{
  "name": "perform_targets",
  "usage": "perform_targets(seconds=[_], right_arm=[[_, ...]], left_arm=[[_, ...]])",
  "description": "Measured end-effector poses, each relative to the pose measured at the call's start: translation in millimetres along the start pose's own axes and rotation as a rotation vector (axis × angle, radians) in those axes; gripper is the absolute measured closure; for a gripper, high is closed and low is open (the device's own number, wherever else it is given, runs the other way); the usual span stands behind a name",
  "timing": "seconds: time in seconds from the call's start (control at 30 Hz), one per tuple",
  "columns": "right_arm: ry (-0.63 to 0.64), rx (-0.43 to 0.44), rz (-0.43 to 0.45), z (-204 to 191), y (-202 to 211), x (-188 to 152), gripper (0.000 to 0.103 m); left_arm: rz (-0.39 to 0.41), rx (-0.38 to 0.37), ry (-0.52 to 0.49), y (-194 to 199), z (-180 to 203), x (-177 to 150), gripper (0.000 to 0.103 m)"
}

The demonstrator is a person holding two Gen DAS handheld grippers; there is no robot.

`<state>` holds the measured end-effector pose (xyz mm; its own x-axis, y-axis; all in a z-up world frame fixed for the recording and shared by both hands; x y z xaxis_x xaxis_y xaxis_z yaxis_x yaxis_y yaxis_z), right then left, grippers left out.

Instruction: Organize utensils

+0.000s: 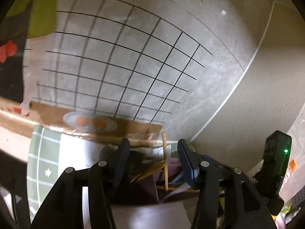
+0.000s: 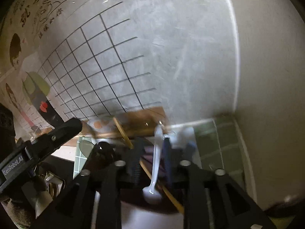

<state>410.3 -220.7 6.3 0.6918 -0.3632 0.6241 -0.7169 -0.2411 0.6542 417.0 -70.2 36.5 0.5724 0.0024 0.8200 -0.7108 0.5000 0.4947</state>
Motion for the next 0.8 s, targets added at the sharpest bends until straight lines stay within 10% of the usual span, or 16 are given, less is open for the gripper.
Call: perform_targets(seconds=[0.37, 0.57, 0.8], right_arm=[[0.048, -0.164, 0.066, -3, 110, -55, 0.045], [0.05, -0.228, 0.064, -15, 153, -119, 0.008], [0.096, -0.282, 0.092, -26, 183, -179, 0.006]], left_arm=[[-0.069, 0.253, -0.181, 113, 2, -68, 0.0], [-0.054, 0.325, -0.233, 164, -1, -115, 0.0], [-0.072, 0.354, -0.292, 196, 12, -156, 0.0]])
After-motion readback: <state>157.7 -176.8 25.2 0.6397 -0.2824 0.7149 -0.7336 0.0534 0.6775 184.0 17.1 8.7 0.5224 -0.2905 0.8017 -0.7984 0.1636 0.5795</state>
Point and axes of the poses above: each gripper's, at about its wrist camera, not at the fingertips, and y roughly against the way its jaws point, z to its right, x to its top, the point moved 8 cm from there along -y, roughly the way its jaws point, and after that the axes turned 12 degrees about -y, right-handed, at the moved point
